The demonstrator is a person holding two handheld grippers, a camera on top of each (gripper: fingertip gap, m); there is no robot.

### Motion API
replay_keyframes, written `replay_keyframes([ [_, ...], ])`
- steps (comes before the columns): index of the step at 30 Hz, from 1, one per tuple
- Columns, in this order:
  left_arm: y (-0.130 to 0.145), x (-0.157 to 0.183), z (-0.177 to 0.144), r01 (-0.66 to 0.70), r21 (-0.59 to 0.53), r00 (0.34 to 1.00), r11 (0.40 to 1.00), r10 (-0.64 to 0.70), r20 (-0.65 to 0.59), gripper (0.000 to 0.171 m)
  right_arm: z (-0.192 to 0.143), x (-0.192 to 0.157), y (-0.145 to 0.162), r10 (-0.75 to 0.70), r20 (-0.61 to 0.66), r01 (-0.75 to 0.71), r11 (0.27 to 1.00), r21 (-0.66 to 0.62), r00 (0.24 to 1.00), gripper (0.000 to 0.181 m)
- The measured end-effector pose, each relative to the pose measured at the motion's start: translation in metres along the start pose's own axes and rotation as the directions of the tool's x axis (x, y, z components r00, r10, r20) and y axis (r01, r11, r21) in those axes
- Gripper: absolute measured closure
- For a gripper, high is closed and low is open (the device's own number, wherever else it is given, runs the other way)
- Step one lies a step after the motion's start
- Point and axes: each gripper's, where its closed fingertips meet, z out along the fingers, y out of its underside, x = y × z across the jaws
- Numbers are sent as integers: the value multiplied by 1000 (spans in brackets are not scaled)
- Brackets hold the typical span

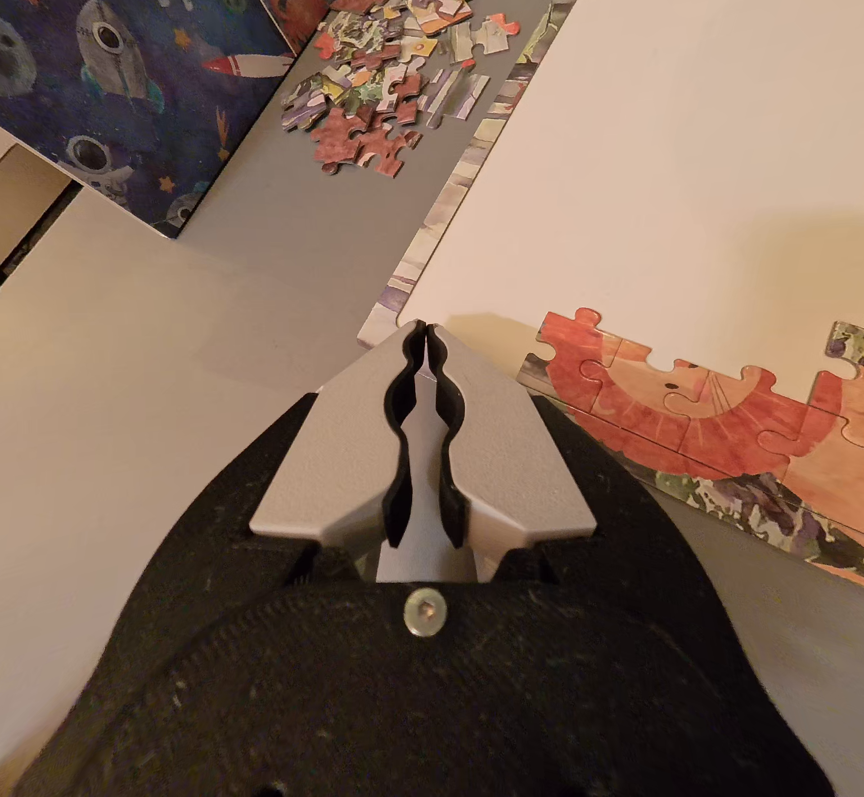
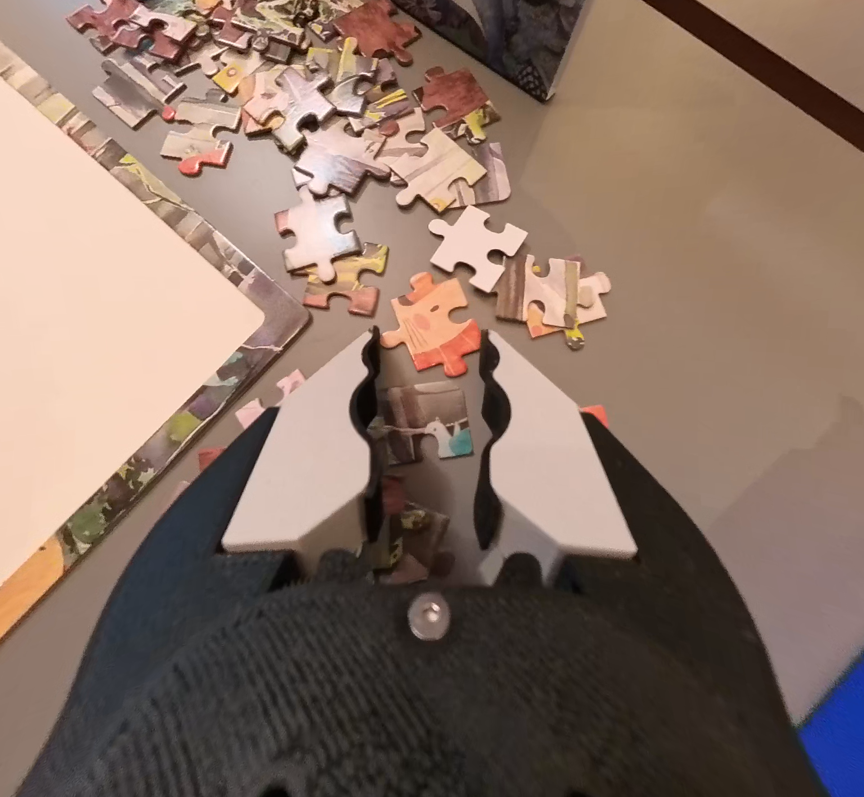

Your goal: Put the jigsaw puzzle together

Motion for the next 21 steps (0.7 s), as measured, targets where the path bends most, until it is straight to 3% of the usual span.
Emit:
replay_keyframes([
  [21, 0, -1, 0, 5, 1, 1000, 1000, -5, -1, 171, -7, -10, -4, -9, 37, 8, 1000, 30, 999, 140],
])
